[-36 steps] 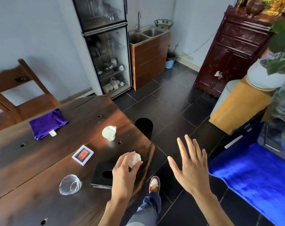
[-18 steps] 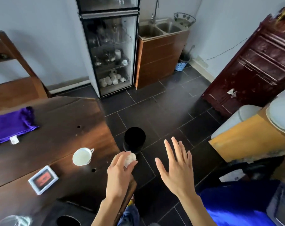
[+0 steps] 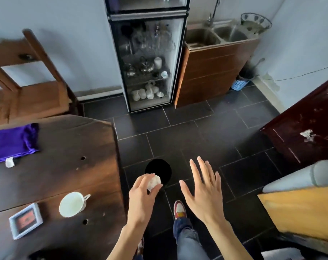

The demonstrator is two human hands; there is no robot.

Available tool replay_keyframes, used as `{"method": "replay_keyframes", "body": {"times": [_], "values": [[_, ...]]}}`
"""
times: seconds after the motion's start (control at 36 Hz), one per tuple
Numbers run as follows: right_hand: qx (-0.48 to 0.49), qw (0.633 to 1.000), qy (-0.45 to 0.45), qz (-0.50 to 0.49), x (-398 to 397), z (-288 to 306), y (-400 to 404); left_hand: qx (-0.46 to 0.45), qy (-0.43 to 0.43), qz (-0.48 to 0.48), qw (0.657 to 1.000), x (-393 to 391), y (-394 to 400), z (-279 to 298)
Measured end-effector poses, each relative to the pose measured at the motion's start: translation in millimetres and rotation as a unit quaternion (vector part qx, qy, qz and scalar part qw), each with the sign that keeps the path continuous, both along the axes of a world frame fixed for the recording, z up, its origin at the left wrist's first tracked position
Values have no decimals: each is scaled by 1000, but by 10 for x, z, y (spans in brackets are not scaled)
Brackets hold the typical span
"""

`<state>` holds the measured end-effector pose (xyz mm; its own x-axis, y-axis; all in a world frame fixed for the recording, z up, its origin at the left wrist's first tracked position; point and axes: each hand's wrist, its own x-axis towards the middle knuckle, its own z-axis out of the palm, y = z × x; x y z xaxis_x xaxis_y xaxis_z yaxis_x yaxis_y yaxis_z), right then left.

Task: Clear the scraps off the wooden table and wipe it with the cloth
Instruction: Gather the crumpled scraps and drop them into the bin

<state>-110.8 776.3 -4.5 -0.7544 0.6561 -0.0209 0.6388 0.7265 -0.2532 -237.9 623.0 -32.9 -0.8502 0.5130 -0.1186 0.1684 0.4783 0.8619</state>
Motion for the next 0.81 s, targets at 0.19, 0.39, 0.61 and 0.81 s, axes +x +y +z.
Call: {"method": "replay_keyframes", "body": {"times": [0.19, 0.39, 0.61, 0.81], "values": [[-19, 996, -20, 80, -275, -247, 948, -30, -17, 79, 996, -74, 704, -233], [-44, 990, -45, 128, -521, -728, 1415, -50, -35, 125, 990, -253, 1125, -603], [-43, 991, -41, 123, -824, -1511, 1624, -90, -47, 126, 987, -447, 1346, -1398], [-42, 992, -51, 105, -1017, -2423, 1706, -113, -73, 99, 986, -623, 1396, -2383]]}}
